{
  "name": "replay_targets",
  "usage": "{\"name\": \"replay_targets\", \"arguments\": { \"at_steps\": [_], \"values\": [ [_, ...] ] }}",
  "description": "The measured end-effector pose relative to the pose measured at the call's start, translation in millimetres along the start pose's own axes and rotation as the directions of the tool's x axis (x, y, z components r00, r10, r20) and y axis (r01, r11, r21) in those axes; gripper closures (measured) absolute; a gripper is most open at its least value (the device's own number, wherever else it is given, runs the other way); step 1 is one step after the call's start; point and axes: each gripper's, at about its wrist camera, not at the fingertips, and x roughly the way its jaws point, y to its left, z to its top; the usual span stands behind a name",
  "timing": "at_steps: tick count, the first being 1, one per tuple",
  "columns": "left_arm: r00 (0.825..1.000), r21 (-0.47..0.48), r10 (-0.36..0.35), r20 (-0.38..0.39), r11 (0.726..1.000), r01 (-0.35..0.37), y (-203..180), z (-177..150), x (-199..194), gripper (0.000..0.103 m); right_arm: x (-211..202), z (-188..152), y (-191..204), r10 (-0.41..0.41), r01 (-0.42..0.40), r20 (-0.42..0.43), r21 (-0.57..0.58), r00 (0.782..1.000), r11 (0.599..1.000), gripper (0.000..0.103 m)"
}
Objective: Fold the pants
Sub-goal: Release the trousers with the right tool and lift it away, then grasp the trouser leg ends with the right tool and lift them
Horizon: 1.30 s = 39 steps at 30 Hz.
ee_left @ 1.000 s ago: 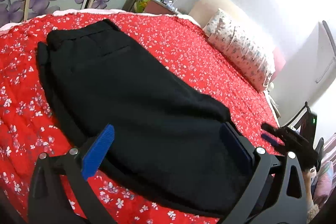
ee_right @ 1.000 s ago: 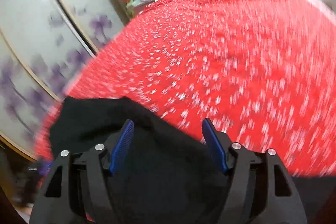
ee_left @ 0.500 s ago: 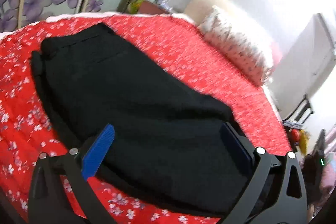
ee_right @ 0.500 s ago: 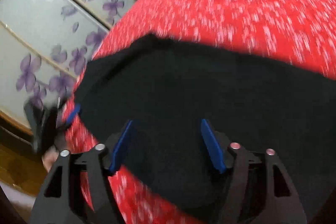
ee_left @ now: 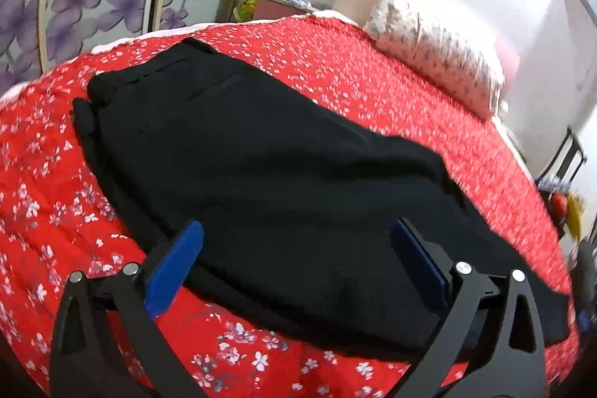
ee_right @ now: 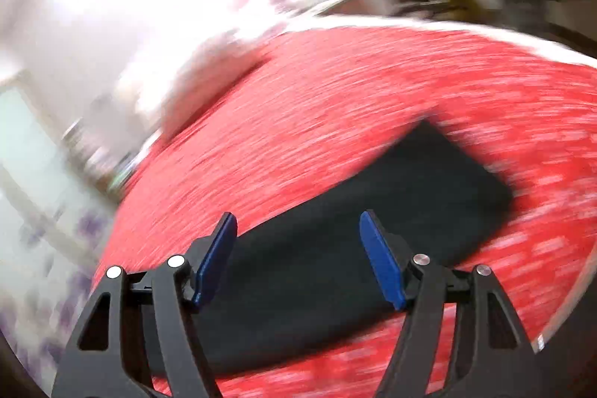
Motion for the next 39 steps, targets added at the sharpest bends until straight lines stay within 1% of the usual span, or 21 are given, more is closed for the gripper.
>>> {"name": "replay_targets", "arguments": {
  "at_steps": [3, 5, 6, 8, 10, 12, 16, 19, 22, 26, 27, 28, 29, 31, 32, 33, 34, 39],
  "values": [
    [1.0, -0.046, -0.008, 0.012, 0.999, 0.009, 0.6, 1.3, -2.1, 0.002, -12.2, 15.0, -52.6, -0.031, 0.023, 0.053, 0.156, 0.998, 0.987, 0.035],
    [1.0, -0.069, -0.011, 0.011, 0.998, 0.011, -0.5, 1.9, -1.6, 0.002, -15.9, 19.9, -79.7, -0.037, 0.026, 0.051, 0.2, 0.998, 0.98, 0.04],
    [1.0, -0.078, -0.013, 0.009, 0.997, 0.013, -1.1, 1.2, -1.4, 0.002, -14.1, 19.4, -85.7, -0.029, 0.018, 0.047, 0.215, 0.998, 0.976, 0.043],
    [1.0, -0.083, -0.015, 0.009, 0.996, 0.016, -4.5, 0.1, -1.5, 0.002, -6.0, 21.3, -100.0, -0.012, 0.009, 0.012, 0.245, 1.0, 0.97, 0.046],
    [1.0, -0.071, -0.01, 0.009, 0.997, 0.011, -9.1, -1.2, -1.2, 0.002, 2.5, 19.5, -103.4, -0.007, 0.014, -0.026, 0.25, 1.0, 0.968, 0.047],
    [1.0, -0.055, -0.004, 0.009, 0.998, 0.004, -13.3, -3.0, -0.6, 0.002, 0.8, 14.5, -109.4, -0.021, 0.032, -0.049, 0.246, 0.999, 0.969, 0.047],
    [1.0, -0.025, 0.007, 0.009, 1.0, -0.007, -20.4, -5.9, 0.3, 0.002, 17.6, 7.8, -109.3, -0.07, 0.093, -0.115, 0.206, 0.991, 0.974, 0.047],
    [1.0, -0.017, 0.013, 0.009, 1.0, -0.013, -21.0, -6.5, 1.1, 0.002, 14.2, 10.7, -107.6, -0.102, 0.123, -0.127, 0.163, 0.987, 0.979, 0.047],
    [1.0, -0.019, 0.012, 0.008, 1.0, -0.012, -20.4, -6.6, 1.7, 0.002, 17.8, 12.3, -105.0, -0.098, 0.118, -0.13, 0.153, 0.987, 0.981, 0.047],
    [1.0, -0.015, 0.015, 0.006, 1.0, -0.015, -21.3, -6.6, 1.9, 0.002, 20.6, 13.8, -98.5, -0.05, 0.066, -0.113, 0.147, 0.992, 0.987, 0.048],
    [1.0, -0.016, 0.014, 0.005, 1.0, -0.014, -21.2, -6.5, 1.9, 0.002, 16.1, 14.3, -98.5, -0.03, 0.045, -0.099, 0.152, 0.995, 0.987, 0.052],
    [1.0, -0.017, 0.013, 0.005, 1.0, -0.013, -21.4, -6.6, 1.9, 0.002, 13.6, 15.5, -97.7, -0.004, 0.017, -0.083, 0.159, 0.997, 0.987, 0.054],
    [1.0, -0.019, 0.011, 0.005, 1.0, -0.011, -21.3, -6.7, 1.9, 0.002, 12.2, 16.3, -97.7, 0.006, 0.006, -0.073, 0.167, 0.997, 0.986, 0.054],
    [1.0, -0.02, 0.009, 0.005, 1.0, -0.009, -21.7, -6.8, 2.2, 0.002, 15.4, 15.3, -101.5, -0.02, 0.036, -0.089, 0.182, 0.996, 0.983, 0.055],
    [1.0, -0.019, 0.01, 0.005, 1.0, -0.01, -22.2, -6.9, 2.2, 0.002, 19.1, 13.3, -105.7, -0.047, 0.068, -0.11, 0.199, 0.993, 0.978, 0.056],
    [1.0, -0.018, 0.01, 0.005, 1.0, -0.01, -21.3, -7.0, 2.1, 0.002, 20.9, 12.2, -107.8, -0.059, 0.083, -0.117, 0.206, 0.991, 0.975, 0.059],
    [1.0, -0.016, 0.01, 0.005, 1.0, -0.01, -21.4, -7.2, 2.1, 0.002, 21.1, 12.2, -107.8, -0.07, 0.093, -0.114, 0.205, 0.991, 0.974, 0.06],
    [1.0, -0.017, 0.01, 0.004, 1.0, -0.01, -21.1, -7.7, 2.1, 0.002, 28.1, 11.0, -103.5, -0.11, 0.126, -0.1, 0.166, 0.989, 0.978, 0.06]
  ]
}}
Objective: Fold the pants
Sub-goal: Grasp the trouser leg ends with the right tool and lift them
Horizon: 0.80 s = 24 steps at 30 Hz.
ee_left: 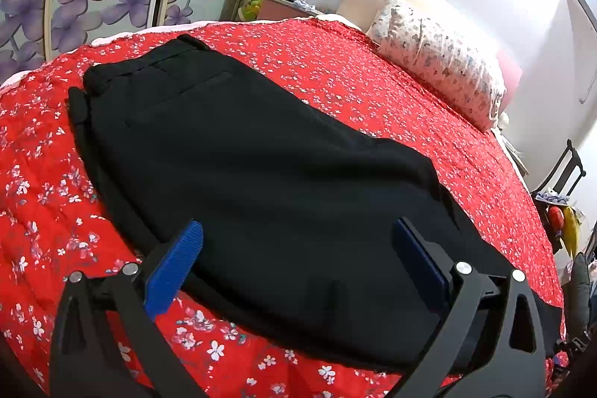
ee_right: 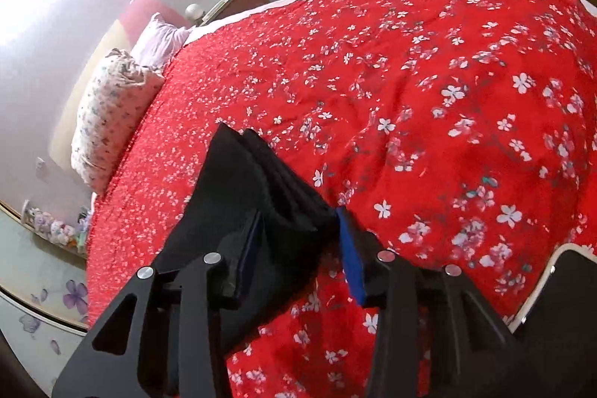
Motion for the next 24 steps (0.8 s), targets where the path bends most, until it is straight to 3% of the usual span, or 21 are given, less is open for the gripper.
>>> {"name": "replay_targets", "arguments": {
  "at_steps": [3, 4, 6, 13, 18, 24],
  "values": [
    [1.0, 0.002, 0.0, -0.001, 1.0, 0.0, 0.1, 0.0, -0.1, 0.002, -2.4, -1.1, 0.1, 0.0, 0.0, 0.031, 0.006, 1.0, 1.0, 0.08],
    [1.0, 0.0, -0.002, 0.0, 1.0, 0.002, 0.0, 0.0, -0.1, 0.002, -3.9, -1.0, 0.3, 0.008, -0.009, 0.04, 0.015, 0.999, 1.0, 0.082],
    [1.0, -0.002, -0.008, -0.002, 1.0, 0.008, 1.5, -0.4, -0.1, 0.002, -11.7, -1.6, 4.8, 0.029, -0.03, 0.077, 0.016, 0.997, 0.999, 0.084],
    [1.0, -0.01, -0.02, -0.006, 1.0, 0.02, 4.2, -1.5, -0.9, 0.002, -35.3, -11.4, 49.9, 0.112, -0.088, 0.175, -0.138, 0.978, 0.987, 0.085],
    [1.0, -0.018, -0.023, -0.007, 1.0, 0.023, 7.3, -0.3, -2.2, 0.002, -46.4, -23.4, 82.9, 0.229, -0.194, 0.158, -0.211, 0.96, 0.958, 0.085],
    [0.999, -0.054, -0.042, -0.012, 0.998, 0.041, 10.3, 2.1, -3.8, 0.002, -50.6, -50.3, 143.0, 0.325, -0.292, 0.067, -0.299, 0.943, 0.908, 0.085]
  ]
}}
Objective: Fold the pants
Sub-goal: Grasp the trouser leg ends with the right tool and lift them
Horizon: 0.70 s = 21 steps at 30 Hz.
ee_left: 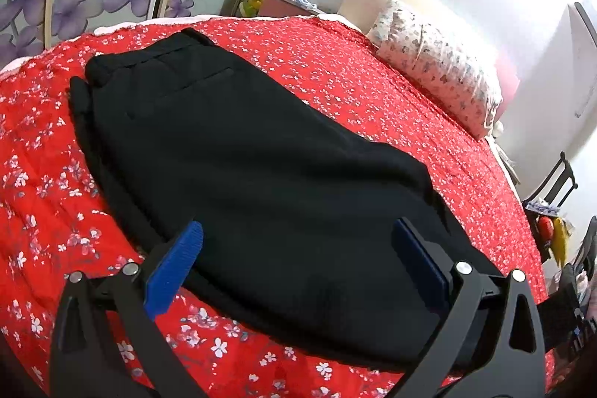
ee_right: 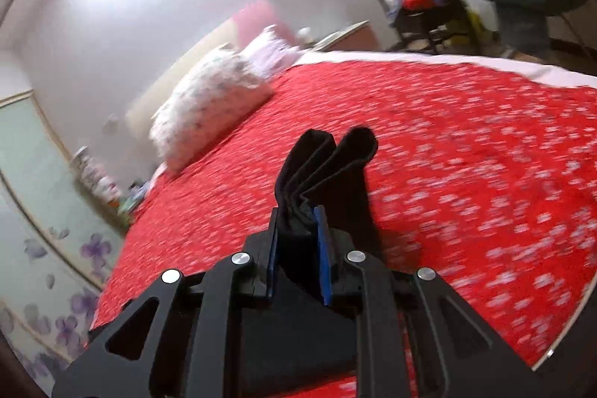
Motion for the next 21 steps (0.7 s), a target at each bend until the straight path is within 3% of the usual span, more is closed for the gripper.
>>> {"name": "replay_targets", "arguments": {
  "at_steps": [9, 19, 21],
  "values": [
    [0.999, -0.022, -0.038, 0.011, 0.999, 0.038, 6.6, 3.5, -7.0, 0.002, 48.2, -48.6, 100.0, 0.13, -0.148, -0.187, -0.083, 0.974, 0.986, 0.085],
    [0.998, -0.02, -0.061, 0.027, 0.998, 0.061, 5.8, 6.3, -14.2, 0.002, 88.8, -127.9, 177.0, 0.165, -0.211, -0.383, -0.081, 0.909, 0.974, 0.085],
    [0.997, -0.018, -0.066, 0.029, 0.998, 0.066, 6.1, 7.3, -15.0, 0.002, 93.4, -140.1, 195.3, 0.206, -0.252, -0.399, -0.066, 0.893, 0.966, 0.085]
  ]
}}
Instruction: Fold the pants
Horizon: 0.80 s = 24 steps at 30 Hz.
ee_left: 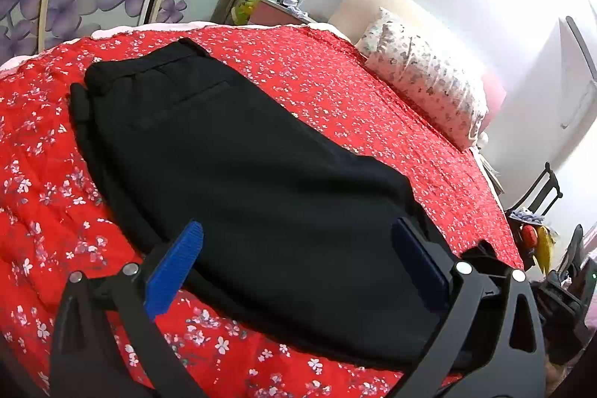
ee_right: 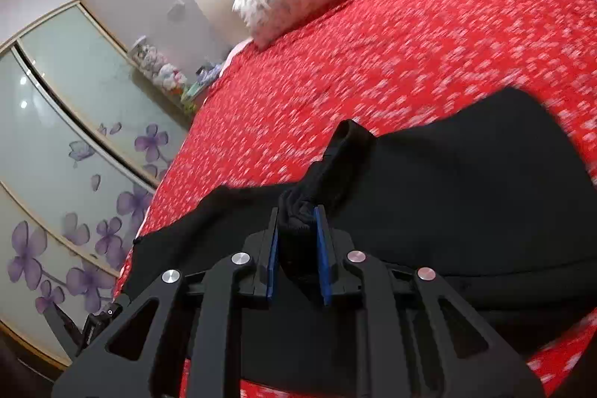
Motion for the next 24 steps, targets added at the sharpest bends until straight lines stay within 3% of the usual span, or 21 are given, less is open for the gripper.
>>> {"name": "replay_targets", "arguments": {
  "at_steps": [3, 6, 9, 13, 18, 24],
  "values": [
    [1.0, 0.007, -0.007, 0.003, 1.0, 0.007, -0.4, 0.9, -1.6, 0.002, 11.3, -8.7, 24.6, 0.05, -0.051, -0.022, -0.042, 0.998, 0.998, 0.085],
    [1.0, 0.019, -0.011, 0.004, 1.0, 0.011, -1.9, 1.5, -1.4, 0.002, 32.8, -30.9, 44.1, 0.024, -0.038, -0.109, -0.123, 0.994, 0.992, 0.085],
    [1.0, 0.024, -0.017, 0.002, 1.0, 0.017, -2.5, 2.1, -1.7, 0.002, 44.1, -43.3, 45.5, 0.023, -0.038, -0.139, -0.112, 0.99, 0.993, 0.085],
    [1.0, 0.027, -0.026, 0.005, 0.999, 0.025, -2.4, 2.3, -3.6, 0.002, 47.2, -45.9, 55.1, 0.043, -0.054, -0.127, -0.09, 0.991, 0.994, 0.085],
    [1.0, 0.027, -0.029, 0.003, 0.999, 0.029, -3.1, 1.9, -3.2, 0.002, 44.8, -39.5, 69.1, 0.129, -0.134, -0.084, -0.054, 0.988, 0.99, 0.085],
    [1.0, 0.036, -0.029, 0.004, 0.999, 0.029, -5.7, 1.3, -2.7, 0.002, 62.3, -57.9, 74.0, 0.117, -0.127, -0.135, -0.067, 0.984, 0.99, 0.085]
  ]
}}
